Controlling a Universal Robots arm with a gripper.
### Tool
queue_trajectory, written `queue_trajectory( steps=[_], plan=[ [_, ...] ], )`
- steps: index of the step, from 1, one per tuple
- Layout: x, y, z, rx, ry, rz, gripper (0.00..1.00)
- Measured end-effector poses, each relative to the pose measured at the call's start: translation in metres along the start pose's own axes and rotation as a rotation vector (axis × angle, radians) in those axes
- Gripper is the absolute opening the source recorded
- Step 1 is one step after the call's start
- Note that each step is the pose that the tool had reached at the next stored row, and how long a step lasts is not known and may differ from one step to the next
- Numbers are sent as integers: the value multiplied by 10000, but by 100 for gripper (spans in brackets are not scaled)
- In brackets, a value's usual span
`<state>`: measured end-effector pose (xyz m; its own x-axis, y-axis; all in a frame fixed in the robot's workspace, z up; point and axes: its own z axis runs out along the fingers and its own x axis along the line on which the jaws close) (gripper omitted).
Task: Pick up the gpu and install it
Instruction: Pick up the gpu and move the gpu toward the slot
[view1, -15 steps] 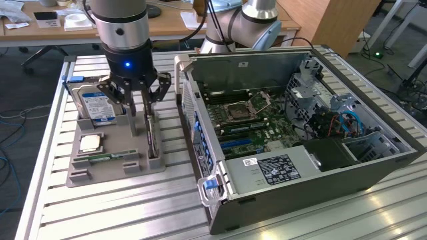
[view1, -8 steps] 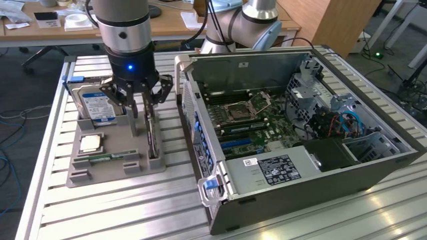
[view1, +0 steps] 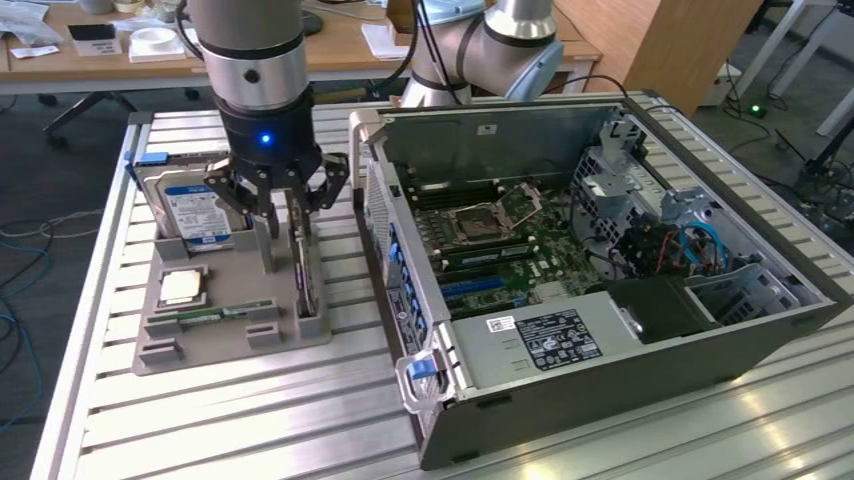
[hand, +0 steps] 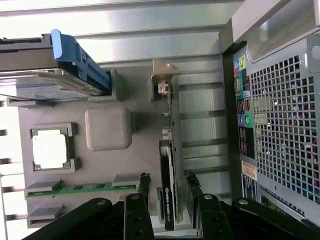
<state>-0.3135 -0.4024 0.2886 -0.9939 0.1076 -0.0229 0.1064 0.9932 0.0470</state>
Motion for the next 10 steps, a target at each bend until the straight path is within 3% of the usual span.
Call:
queue_trajectory(
  steps=[10],
  plan=[
    [-6, -24, 68, 0, 0, 2, 42]
  ],
)
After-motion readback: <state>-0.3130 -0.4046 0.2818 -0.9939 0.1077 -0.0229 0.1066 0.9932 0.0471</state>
